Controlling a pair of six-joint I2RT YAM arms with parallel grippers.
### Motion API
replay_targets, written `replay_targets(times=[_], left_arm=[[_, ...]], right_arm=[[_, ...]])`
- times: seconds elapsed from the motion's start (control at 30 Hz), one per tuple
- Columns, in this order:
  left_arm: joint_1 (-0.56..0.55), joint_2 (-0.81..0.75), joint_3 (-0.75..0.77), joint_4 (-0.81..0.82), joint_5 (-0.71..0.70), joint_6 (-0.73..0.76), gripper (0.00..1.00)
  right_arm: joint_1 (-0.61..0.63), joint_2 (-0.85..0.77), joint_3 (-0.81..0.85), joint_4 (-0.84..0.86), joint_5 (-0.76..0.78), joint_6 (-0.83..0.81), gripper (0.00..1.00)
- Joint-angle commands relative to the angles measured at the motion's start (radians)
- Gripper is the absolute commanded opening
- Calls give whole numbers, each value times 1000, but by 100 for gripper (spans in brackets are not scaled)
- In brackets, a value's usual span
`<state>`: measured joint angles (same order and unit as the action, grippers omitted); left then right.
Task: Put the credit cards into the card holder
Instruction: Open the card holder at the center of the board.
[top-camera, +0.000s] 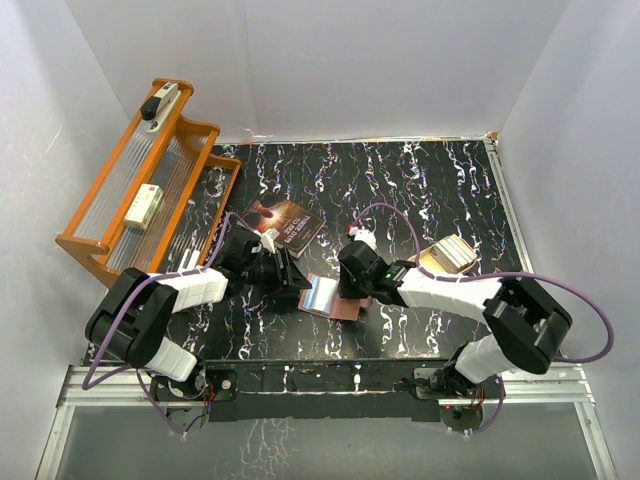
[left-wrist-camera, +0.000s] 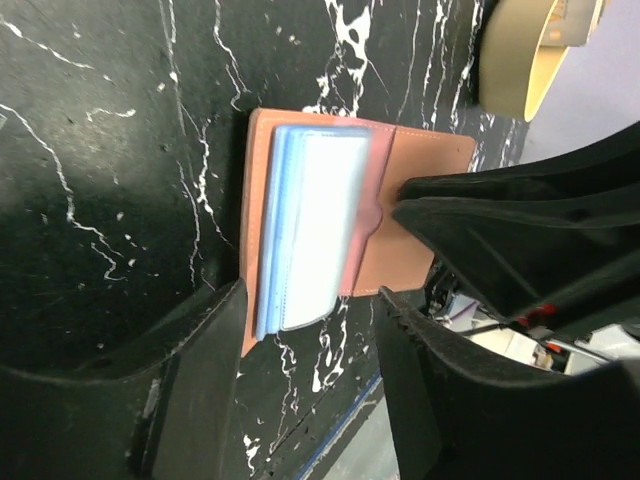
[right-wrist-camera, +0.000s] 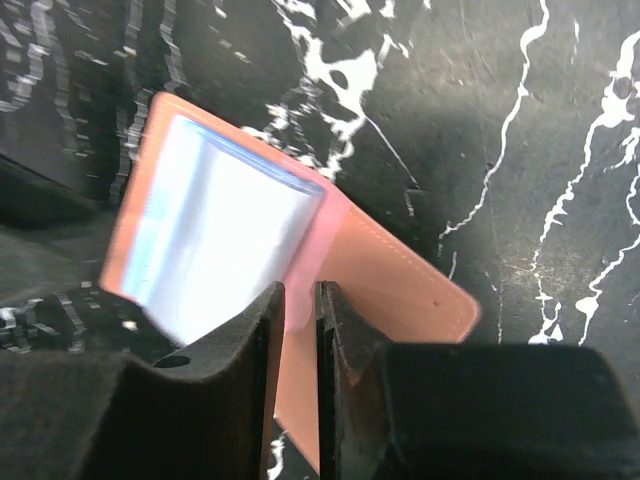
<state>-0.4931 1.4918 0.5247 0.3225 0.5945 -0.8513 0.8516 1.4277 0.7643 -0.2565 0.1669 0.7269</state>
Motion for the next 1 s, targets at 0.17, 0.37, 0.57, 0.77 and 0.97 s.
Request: replay_targets(times=[0.17,0.37,0.57,0.77,0.97], left_arm=[[-4,14,54,-97,-34,103,61],[-5,57,33,24,34,58,61],[-8,110,12,134,96,-1,53],[-14,121,-41,333,175,-139,45],[-26,40,-42,263,136,-114,29]], right_arm=[[3,52,-143,185,-12,-12,16],[3,53,-192,227,-23,-7,15],[3,44,-226,263,-31,6,14],[2,48,-237,293,-48,2,15],[3,34,-243,306,-58,2,15]])
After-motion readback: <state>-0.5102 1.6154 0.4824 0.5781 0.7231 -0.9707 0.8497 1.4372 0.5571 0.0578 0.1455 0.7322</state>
